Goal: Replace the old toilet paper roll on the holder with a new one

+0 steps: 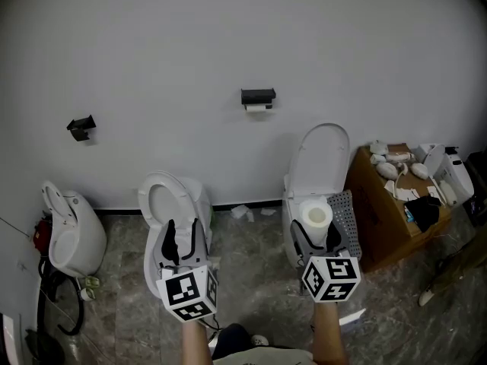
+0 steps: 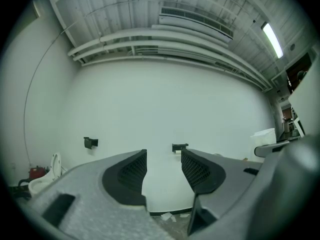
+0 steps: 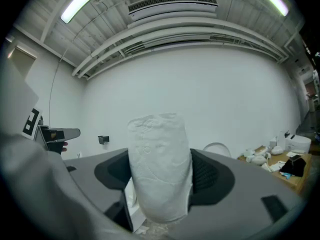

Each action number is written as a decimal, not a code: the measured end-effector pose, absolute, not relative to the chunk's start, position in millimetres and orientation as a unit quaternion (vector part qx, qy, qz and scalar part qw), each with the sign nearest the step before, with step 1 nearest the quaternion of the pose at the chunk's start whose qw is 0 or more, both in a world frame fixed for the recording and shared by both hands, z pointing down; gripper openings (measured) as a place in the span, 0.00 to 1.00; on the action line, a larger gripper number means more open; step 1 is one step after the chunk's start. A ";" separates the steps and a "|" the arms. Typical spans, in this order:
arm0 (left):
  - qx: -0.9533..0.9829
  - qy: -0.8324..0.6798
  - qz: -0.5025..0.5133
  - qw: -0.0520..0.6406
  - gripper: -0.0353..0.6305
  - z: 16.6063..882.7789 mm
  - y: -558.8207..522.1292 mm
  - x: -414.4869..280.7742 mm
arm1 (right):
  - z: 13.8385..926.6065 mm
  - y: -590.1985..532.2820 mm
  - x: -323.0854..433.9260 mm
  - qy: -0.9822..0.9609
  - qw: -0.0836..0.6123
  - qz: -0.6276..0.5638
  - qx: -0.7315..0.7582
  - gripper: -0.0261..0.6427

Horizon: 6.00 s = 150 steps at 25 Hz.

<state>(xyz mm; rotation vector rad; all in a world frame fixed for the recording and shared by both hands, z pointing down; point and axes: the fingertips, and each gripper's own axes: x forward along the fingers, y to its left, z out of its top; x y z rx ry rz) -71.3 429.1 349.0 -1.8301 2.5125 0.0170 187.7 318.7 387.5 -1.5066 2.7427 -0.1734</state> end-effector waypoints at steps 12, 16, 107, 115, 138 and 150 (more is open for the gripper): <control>-0.599 0.800 -0.003 0.012 0.36 363.8 375.5 -77.9 | 403.3 274.4 177.8 0.873 -0.001 -0.066 -0.483 0.52; -0.604 0.797 -0.002 0.009 0.36 370.2 338.4 -89.6 | 407.7 240.5 168.2 0.869 -0.005 -0.065 -0.490 0.52; -0.636 0.770 -0.049 0.019 0.36 360.3 -288.0 -225.3 | 387.9 -370.7 19.2 0.860 -0.018 -0.053 -0.507 0.52; -0.641 0.755 -0.127 0.057 0.36 372.7 -300.2 -219.6 | 396.8 -379.3 30.2 0.851 -0.026 -0.060 -0.521 0.52; -0.596 0.555 -0.529 0.239 0.39 491.6 -327.2 -150.0 | 411.9 -385.3 58.2 0.833 -0.038 -0.070 -0.548 0.52; -0.560 0.514 -0.582 0.287 0.39 509.4 -364.3 -121.1 | 418.7 -384.7 80.0 0.821 -0.042 -0.077 -0.564 0.52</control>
